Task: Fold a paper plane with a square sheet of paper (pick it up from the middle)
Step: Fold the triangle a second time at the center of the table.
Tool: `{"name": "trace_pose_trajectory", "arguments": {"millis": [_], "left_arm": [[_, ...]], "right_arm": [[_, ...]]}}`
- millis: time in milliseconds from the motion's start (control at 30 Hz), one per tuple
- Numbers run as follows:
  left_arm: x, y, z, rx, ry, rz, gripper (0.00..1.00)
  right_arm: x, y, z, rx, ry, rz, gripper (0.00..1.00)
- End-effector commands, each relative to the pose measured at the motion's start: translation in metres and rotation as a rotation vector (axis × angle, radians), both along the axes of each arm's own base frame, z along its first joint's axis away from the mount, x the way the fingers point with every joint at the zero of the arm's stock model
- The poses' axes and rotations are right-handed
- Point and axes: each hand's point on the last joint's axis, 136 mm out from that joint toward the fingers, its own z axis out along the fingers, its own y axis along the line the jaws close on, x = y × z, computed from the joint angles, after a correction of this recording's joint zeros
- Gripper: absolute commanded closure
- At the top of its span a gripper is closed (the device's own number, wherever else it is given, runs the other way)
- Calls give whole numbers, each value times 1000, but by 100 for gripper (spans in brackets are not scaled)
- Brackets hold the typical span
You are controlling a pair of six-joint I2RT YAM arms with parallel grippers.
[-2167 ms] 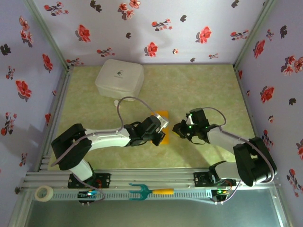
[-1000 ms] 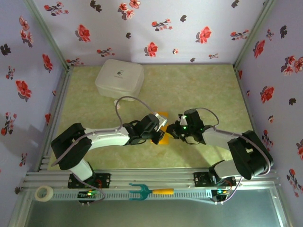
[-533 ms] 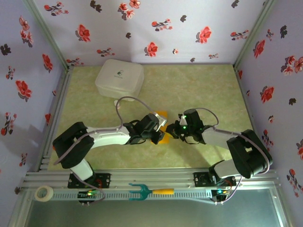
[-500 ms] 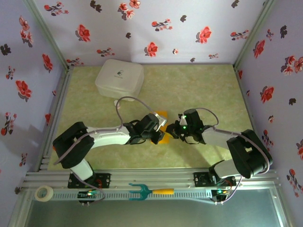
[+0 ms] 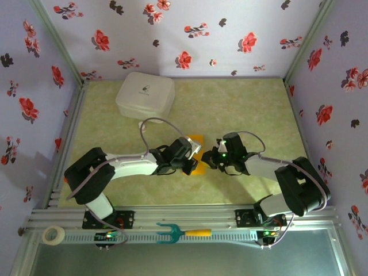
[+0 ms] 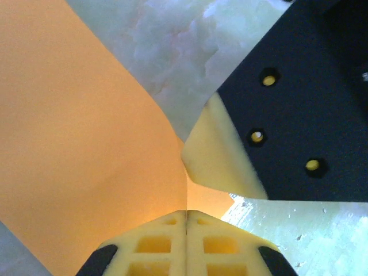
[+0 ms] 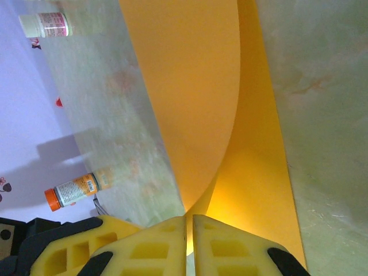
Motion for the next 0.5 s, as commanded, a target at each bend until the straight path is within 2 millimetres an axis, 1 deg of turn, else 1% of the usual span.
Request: {"name": "trace_pose_trajectory", "arguments": {"millis": [0, 133, 233, 333, 467], "left_arm": [[-1, 4, -5, 3, 23, -5, 99], [0, 2, -2, -8, 20, -2, 99], [1, 2, 0, -15, 21, 2, 98], [1, 2, -1, -19, 26, 4, 98], [0, 4, -4, -24, 42, 3, 95]], "right_arm": [[-4, -4, -3, -46, 5, 3, 88], [-15, -8, -11, -93, 23, 37, 89], [-20, 1, -12, -77, 25, 59, 89], [-17, 15, -8, -19, 20, 68, 90], [-7, 21, -4, 32, 5, 28, 90]]}}
